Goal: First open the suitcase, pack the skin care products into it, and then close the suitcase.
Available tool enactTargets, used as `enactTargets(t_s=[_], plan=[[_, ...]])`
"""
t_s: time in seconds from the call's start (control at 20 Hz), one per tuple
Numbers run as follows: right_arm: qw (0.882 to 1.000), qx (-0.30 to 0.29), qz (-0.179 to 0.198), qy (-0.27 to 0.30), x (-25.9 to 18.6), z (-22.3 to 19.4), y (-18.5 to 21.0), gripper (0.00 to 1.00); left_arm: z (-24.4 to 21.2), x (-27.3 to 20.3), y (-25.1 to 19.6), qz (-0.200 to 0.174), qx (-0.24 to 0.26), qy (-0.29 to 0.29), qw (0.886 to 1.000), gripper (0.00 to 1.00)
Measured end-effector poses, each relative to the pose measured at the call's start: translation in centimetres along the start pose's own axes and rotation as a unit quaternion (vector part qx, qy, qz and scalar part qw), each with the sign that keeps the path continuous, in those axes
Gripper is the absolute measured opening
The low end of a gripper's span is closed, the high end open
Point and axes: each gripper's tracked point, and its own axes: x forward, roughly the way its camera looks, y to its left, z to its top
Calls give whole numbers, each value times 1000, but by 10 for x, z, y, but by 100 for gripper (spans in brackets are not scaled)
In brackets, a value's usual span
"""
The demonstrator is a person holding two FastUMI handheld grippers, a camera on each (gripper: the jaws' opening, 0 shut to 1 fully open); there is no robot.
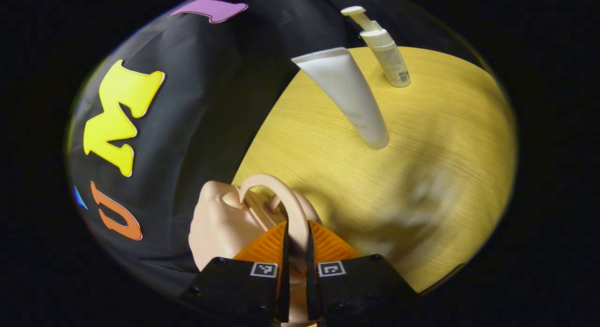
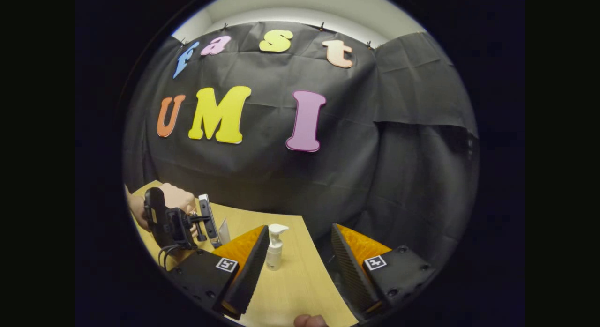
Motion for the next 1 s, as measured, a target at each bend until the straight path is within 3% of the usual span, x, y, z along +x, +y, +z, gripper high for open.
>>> enactTargets(t_s=[0.15, 0.25, 0.45, 0.6, 0.75, 1.0], plan=[[1000, 3, 4, -7, 1, 5, 6, 79, 6, -22, 27, 18, -33, -40, 998, 12], [1000, 0, 10, -11, 1, 11, 15, 79, 11, -46, 53, 51, -44, -71, 995, 9], [999, -9, 37, -36, -1, 40, 41, 78, -4, -89, 119, 116, -118, -116, 979, 6], [997, -2, 60, -46, -1, 59, 65, 79, -25, -126, 173, 176, -203, -145, 952, 4], [996, -4, 74, -53, -1, 75, 84, 79, -81, -150, 218, 211, -290, -162, 919, 3], [994, -20, 86, -61, -4, 98, 115, 79, -177, -144, 276, 263, -397, -161, 864, 3]])
